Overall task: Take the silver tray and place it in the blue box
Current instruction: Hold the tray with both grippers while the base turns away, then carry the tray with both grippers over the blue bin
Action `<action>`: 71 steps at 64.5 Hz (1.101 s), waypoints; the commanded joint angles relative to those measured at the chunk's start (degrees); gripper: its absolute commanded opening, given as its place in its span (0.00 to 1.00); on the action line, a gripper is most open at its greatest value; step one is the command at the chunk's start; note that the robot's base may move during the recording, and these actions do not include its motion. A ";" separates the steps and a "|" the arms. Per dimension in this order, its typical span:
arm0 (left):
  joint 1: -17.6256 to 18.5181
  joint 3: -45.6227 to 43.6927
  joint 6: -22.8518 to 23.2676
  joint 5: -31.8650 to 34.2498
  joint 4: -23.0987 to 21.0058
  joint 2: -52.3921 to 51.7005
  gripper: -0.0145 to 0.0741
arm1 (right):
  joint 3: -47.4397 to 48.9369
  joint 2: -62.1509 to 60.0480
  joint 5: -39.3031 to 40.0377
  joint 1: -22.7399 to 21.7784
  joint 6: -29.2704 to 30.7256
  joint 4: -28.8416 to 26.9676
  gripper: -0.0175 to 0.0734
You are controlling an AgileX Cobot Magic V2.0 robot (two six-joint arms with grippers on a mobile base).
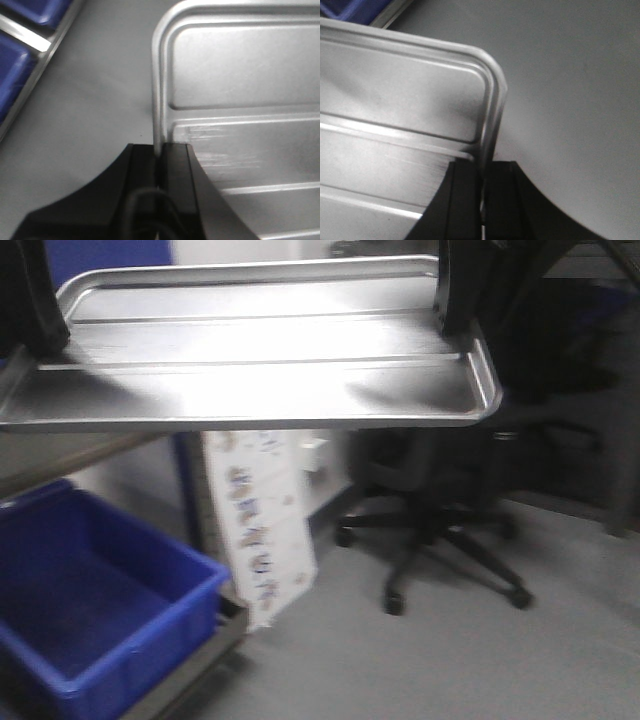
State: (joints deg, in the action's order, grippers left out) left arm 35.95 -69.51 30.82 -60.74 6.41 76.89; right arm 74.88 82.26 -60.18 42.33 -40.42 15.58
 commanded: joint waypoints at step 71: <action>0.32 -1.52 -1.06 -0.13 2.24 -1.81 0.05 | 1.48 -2.21 1.02 -0.05 1.37 3.24 0.25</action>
State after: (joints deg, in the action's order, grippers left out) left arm 35.95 -69.51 30.82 -60.95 6.41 76.89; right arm 74.88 82.26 -60.08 42.33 -40.42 15.58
